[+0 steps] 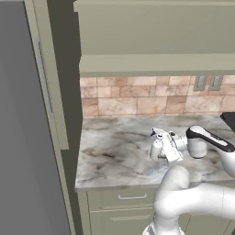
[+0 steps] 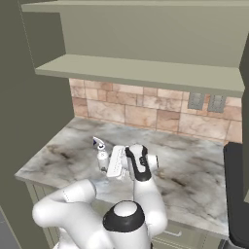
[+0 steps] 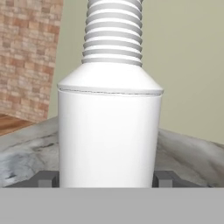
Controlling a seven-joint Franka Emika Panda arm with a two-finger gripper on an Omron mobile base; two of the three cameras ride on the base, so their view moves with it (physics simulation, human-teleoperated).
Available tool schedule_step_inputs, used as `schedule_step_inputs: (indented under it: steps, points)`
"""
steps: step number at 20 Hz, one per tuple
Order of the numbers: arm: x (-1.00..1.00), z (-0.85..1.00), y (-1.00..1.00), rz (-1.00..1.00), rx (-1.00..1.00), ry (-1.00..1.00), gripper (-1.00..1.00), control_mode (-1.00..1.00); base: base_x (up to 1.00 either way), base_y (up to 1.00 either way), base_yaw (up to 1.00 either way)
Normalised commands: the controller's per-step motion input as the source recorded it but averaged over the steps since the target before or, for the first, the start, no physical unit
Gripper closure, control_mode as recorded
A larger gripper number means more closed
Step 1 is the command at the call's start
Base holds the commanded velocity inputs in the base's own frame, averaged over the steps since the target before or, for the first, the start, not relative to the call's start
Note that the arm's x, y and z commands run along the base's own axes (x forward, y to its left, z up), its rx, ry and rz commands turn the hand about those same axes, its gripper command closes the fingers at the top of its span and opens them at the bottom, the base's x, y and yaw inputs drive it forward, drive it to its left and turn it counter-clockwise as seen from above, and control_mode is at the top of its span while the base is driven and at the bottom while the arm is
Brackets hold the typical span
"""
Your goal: Move the cutting board and knife to the sink. Then move spray from the cabinet to the counter.
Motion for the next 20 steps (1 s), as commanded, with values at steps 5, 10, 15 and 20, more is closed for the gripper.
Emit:
schedule_step_inputs:
  steps: [5, 10, 15, 20]
  points:
    - [0.00, -0.07, 0.00, 0.03, 0.00, 0.00, 1.00, -1.00, 0.00, 0.00, 0.00]
    - [0.00, -0.08, 0.00, 0.03, 0.00, 0.01, 1.00, -1.00, 0.00, 0.00, 0.00]
    - [0.00, -0.09, 0.00, 0.04, 0.00, 0.02, -1.00, -1.00, 0.00, 0.00, 0.00]
    - [0.00, -0.06, -0.05, 0.04, 0.00, 0.02, -1.00, -1.00, 0.00, 0.00, 0.00]
